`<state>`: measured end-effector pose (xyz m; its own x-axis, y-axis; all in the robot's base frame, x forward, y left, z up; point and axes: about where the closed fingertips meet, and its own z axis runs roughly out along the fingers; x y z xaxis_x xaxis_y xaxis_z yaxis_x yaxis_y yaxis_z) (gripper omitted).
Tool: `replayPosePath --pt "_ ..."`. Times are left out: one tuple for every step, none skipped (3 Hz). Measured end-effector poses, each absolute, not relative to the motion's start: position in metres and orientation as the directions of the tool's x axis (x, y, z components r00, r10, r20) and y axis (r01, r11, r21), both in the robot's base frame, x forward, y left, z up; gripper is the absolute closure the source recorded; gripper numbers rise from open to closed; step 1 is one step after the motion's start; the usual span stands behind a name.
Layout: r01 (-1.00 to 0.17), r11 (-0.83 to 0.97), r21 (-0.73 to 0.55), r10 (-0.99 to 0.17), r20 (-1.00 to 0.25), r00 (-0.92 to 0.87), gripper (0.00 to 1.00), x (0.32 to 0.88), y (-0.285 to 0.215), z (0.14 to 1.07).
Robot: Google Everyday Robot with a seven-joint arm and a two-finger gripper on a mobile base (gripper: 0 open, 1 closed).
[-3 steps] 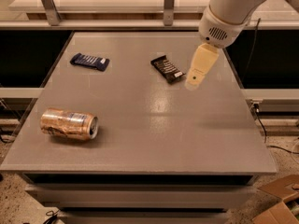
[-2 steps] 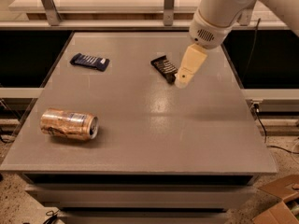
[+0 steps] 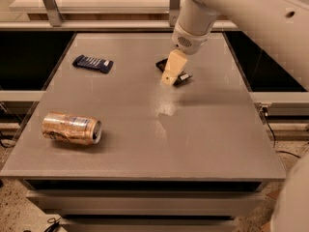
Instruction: Move rxbar chocolate near orange can
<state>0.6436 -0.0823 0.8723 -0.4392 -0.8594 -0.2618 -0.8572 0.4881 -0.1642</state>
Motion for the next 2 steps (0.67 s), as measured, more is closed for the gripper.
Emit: replayPosePath --pt "-0.860 0.489 -0.143 -0.859 -0.251 -0.447 0.00 0.665 -0.064 0.846" --pt "-0.856 0.502 -0.126 -0.852 -0.241 -0.464 0.00 0.678 -0.058 0.827"
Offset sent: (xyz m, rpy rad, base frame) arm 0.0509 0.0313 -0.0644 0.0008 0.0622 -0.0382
